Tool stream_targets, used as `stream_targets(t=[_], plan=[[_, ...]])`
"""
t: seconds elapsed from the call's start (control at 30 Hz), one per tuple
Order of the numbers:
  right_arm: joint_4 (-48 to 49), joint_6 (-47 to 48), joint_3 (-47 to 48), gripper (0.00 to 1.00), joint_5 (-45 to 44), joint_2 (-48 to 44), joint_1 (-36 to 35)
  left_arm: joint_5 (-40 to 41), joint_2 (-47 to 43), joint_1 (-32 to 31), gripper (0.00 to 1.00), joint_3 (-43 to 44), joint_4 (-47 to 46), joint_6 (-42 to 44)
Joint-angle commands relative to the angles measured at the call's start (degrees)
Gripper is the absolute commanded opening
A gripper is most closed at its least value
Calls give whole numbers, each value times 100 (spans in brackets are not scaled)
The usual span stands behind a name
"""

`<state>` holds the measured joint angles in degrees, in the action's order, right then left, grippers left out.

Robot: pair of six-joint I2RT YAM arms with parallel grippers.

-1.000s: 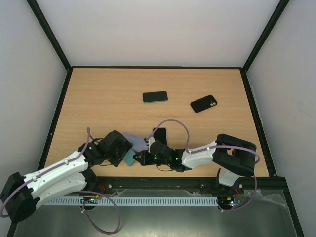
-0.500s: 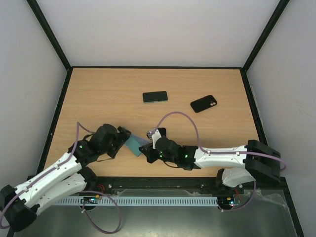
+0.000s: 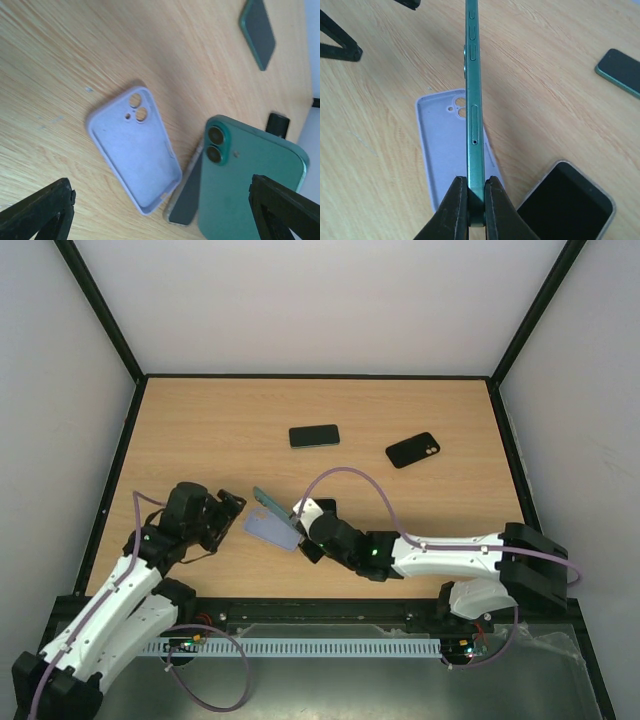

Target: Put the phone into the phone case

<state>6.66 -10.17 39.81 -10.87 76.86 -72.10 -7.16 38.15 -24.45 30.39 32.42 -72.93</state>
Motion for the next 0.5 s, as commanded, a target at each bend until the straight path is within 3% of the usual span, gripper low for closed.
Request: stream_targets(t=[0.0,0.17,0.47], plan=[[313,977,302,3,-427,312,-32,-754,258,583,94,-158,-39,641],[335,1246,494,3,-604,839,-33,-1257,289,1001,92,-353,-274,728],[872,1737,253,5,-685,1020,-68,-1381,344,1078,89,-663,-553,735]])
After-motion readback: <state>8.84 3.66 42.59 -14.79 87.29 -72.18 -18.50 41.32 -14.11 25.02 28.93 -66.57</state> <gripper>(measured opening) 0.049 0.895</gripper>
